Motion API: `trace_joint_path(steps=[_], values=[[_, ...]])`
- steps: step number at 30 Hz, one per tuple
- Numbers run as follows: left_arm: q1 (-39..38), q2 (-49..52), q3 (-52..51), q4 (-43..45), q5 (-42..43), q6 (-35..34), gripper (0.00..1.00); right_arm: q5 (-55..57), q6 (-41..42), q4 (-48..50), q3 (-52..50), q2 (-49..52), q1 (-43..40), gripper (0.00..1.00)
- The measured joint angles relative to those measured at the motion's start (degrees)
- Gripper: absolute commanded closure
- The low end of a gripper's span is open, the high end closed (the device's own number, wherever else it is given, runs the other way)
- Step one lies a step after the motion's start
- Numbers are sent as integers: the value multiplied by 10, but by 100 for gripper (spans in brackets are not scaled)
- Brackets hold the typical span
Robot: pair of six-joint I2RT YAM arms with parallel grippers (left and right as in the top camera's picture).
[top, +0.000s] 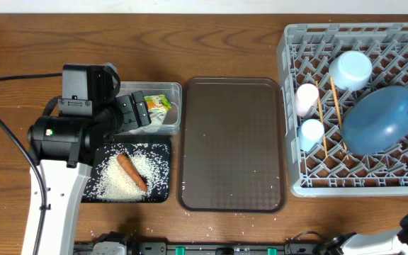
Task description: Sort waste into correct bins and load items into the dishwasher rack
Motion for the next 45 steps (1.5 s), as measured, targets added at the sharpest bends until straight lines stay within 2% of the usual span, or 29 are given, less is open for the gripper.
trace_joint_path(steps=[2, 5, 6, 16, 26, 28, 31, 42, 43, 44, 45], values=[[0, 0, 0, 0, 0, 0, 8, 35, 21, 19, -1, 3, -11, 66], [0, 0, 0, 0, 0, 0, 8, 67, 51, 37, -3, 10, -19, 35], [0, 0, 0, 0, 0, 0, 8, 75, 60, 44, -4, 12, -20, 29], [0, 0, 0, 0, 0, 0, 8, 97, 131, 97, -4, 12, -33, 30], [0, 0, 0, 0, 0, 0, 8, 153, 140, 27, 79, 12, 10, 30], [0, 0, 0, 0, 0, 0, 8, 162, 127, 9, 101, 13, 43, 28], [0, 0, 0, 0, 0, 0, 8, 186, 111, 6, 137, 13, 119, 16], [0, 0, 0, 0, 0, 0, 8, 450, 119, 38, 167, 14, 388, 11], [0, 0, 0, 0, 0, 0, 8, 478, 122, 38, 167, 14, 409, 8], [0, 0, 0, 0, 0, 0, 8, 499, 126, 37, 167, 14, 425, 1], [0, 0, 0, 0, 0, 0, 8, 514, 130, 37, 167, 14, 438, 1]])
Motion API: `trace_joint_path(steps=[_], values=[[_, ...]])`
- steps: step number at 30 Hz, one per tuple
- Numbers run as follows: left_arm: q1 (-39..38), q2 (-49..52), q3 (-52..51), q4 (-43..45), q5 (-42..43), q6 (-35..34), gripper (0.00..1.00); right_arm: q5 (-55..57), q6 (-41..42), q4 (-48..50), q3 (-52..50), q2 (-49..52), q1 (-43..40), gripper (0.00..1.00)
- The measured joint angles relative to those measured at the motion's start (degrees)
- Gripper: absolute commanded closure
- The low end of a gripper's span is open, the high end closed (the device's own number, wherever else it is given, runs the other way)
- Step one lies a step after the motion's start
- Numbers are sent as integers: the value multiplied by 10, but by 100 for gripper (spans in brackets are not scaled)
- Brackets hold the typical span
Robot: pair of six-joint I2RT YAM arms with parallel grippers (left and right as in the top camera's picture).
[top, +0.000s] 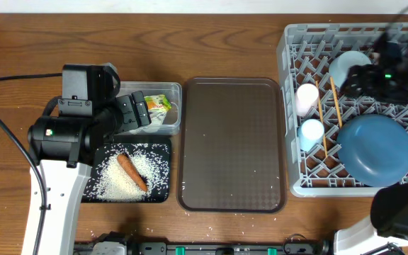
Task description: Sort waste into correct bins and load items into the dishwasher rack
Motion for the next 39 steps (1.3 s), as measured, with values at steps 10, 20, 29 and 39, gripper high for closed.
trace_joint_path(steps=[10, 20, 29, 39], values=[[0, 0, 0, 0, 0, 0, 8, 65, 5, -4, 0, 0, 76, 1], [0, 0, 0, 0, 0, 0, 8, 73, 5, -4, 0, 0, 81, 1], [0, 0, 0, 0, 0, 0, 8, 74, 5, -4, 0, -2, 83, 1], [0, 0, 0, 0, 0, 0, 8, 80, 5, -2, 0, -214, 176, 1]])
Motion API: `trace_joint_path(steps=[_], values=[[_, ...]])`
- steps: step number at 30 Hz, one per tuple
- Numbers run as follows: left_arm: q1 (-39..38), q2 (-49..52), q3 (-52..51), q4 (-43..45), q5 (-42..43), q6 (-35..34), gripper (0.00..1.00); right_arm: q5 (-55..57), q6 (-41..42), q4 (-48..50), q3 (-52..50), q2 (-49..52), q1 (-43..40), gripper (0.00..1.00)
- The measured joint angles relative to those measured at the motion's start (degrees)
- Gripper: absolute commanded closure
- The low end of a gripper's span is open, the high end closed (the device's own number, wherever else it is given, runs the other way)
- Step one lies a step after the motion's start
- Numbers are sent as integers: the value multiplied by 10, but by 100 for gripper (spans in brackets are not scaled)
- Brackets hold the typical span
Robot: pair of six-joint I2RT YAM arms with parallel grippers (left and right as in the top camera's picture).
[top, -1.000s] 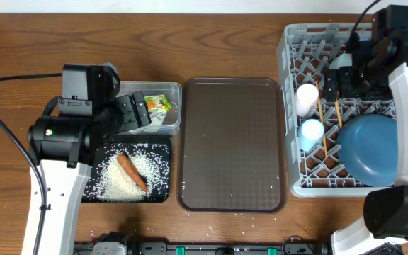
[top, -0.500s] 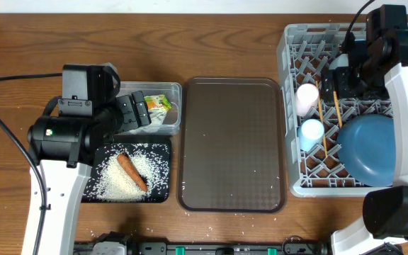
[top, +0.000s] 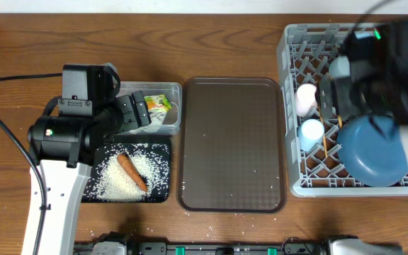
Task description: Sort waste into correct bins and load items into the dishwasher rack
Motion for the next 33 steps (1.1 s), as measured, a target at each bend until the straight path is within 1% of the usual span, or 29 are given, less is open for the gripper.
trace_joint_path(steps=[6, 9, 12, 14, 17, 18, 20, 23, 26, 29, 32, 33], values=[[0, 0, 0, 0, 0, 0, 8, -3, 0, 0, 7, -184, 52, 1], [0, 0, 0, 0, 0, 0, 8, 0, 0, 7, 8, -261, 56, 1], [0, 0, 0, 0, 0, 0, 8, 4, 0, 36, -5, -329, 56, 1], [0, 0, 0, 0, 0, 0, 8, 4, 0, 77, -39, -384, 56, 1], [0, 0, 0, -1, 0, 0, 8, 4, 0, 168, -151, -490, 47, 1], [0, 0, 0, 0, 0, 0, 8, 4, 0, 177, -171, -507, 44, 1], [0, 0, 0, 0, 0, 0, 8, 3, 0, 247, -265, -569, 31, 1], [0, 0, 0, 0, 0, 0, 8, 2, 2, 358, -402, -635, 19, 1], [0, 0, -1, 0, 0, 0, 8, 1, 2, 505, -550, -675, 13, 1], [0, 0, -1, 0, 0, 0, 8, -8, 2, 645, -683, -694, 10, 1], [0, 0, -1, 0, 0, 0, 8, -31, 3, 778, -799, -704, -5, 1], [0, 0, -1, 0, 0, 0, 8, -34, 3, 806, -826, -707, -8, 1]])
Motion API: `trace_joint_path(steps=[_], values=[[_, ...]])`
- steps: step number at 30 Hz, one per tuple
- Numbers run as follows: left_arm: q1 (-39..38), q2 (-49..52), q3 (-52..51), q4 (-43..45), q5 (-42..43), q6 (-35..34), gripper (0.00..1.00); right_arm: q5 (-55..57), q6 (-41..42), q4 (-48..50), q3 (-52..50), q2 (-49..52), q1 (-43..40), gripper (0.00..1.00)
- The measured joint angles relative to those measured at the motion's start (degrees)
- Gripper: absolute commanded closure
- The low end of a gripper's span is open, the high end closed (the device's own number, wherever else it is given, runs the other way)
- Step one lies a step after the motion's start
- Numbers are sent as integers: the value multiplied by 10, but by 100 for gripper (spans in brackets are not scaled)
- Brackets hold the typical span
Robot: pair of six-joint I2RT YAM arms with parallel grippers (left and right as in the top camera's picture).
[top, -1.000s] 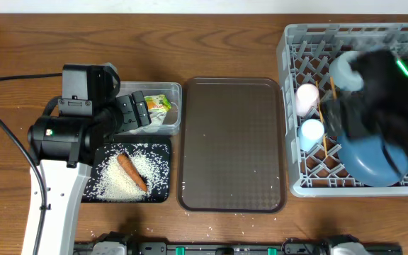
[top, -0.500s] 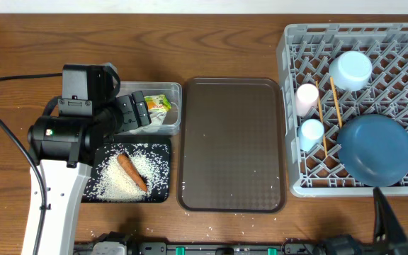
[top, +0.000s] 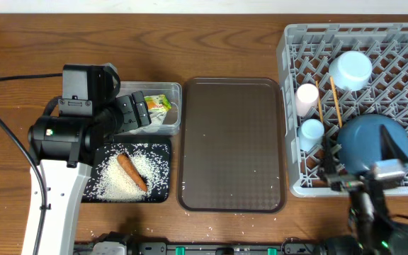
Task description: Sort waste into correct bins and load items into the dishwasher rack
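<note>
The grey dishwasher rack (top: 292, 106) stands at the right. It holds a blue bowl (top: 363, 142), a white cup (top: 350, 69), two small white cups (top: 307, 99) (top: 310, 132) and chopsticks (top: 336, 103). My right gripper (top: 358, 154) is at the rack's front edge, open, with its fingers spread across the blue bowl as seen from above and holding nothing. My left gripper (top: 140, 110) hangs open over the clear bin (top: 168, 91), which holds a green and yellow wrapper (top: 160, 103). A carrot (top: 131, 172) lies on rice in the black bin (top: 163, 149).
A brown tray (top: 232, 145) lies between the bins and the rack. Loose rice grains dot the table's front edge. A black cable (top: 6, 81) runs from the left arm across the table's left side.
My right arm was over the back right of the rack, covering the white cup. It now stands at the rack's front edge and the white cup shows. The left arm has not moved.
At first the blue bowl leaned higher toward the rack's right side and my right arm was barely in view at the front corner. Then the arm was over the rack and the bowl lay lower, near the front. Now the arm is back at the front edge.
</note>
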Motion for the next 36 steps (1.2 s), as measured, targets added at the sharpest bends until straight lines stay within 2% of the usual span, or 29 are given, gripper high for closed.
trace_joint_path(steps=[4, 12, 19, 36], values=[[0, 0, 0, 0, 0, 0, 8, -20, 1, 76, -103, -20, -14, 1], [0, 0, 0, 0, 0, 0, 8, -28, 3, 81, -210, -81, -41, 1], [0, 0, 0, 0, 0, 0, 8, -25, 6, -13, -232, -84, -46, 1], [0, 0, 0, 0, 0, 0, 8, -17, 1, -13, -232, -84, -46, 1]])
